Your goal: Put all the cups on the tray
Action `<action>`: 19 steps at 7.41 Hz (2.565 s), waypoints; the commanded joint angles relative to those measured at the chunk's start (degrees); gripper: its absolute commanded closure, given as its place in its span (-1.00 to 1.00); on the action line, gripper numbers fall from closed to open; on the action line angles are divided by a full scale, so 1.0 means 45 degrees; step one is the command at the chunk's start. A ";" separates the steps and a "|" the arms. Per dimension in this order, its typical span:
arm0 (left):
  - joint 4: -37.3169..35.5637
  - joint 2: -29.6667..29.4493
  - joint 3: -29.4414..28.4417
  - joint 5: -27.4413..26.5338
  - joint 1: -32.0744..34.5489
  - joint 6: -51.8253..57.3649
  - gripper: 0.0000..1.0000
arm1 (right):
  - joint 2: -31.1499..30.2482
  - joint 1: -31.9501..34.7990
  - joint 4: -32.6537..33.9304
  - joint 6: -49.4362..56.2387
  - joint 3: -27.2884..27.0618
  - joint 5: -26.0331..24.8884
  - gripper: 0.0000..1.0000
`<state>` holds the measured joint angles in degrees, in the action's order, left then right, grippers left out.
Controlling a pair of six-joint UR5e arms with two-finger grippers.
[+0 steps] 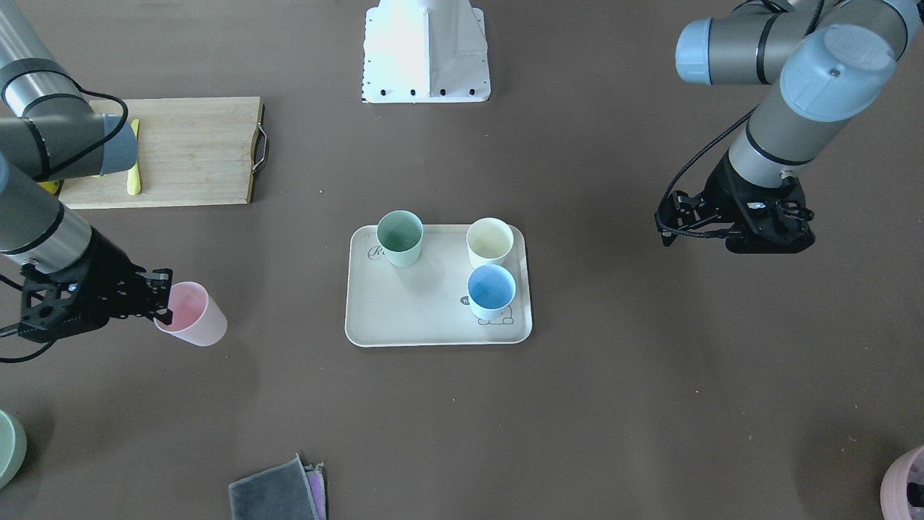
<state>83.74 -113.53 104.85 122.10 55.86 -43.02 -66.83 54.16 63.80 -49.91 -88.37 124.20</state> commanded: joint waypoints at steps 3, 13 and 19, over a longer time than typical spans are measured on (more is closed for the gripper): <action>0.0043 -0.0024 0.0001 0.0015 -0.0070 -0.0030 -0.96 | 0.3888 -0.3104 0.3977 -0.4978 0.0008 -0.2751 1.00; 0.0082 0.0034 0.0001 0.0054 -0.0089 -0.0050 -0.96 | 0.4131 -0.2627 0.4374 -0.3660 -0.0555 -0.2781 -1.00; -0.0523 0.4244 0.1701 0.0132 0.3882 0.6162 -0.96 | -0.1367 0.2974 0.7619 0.6075 -0.4522 0.0831 -1.00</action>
<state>81.96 -99.65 111.72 122.62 66.80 -25.40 -66.76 61.37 97.77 -32.07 -107.51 123.35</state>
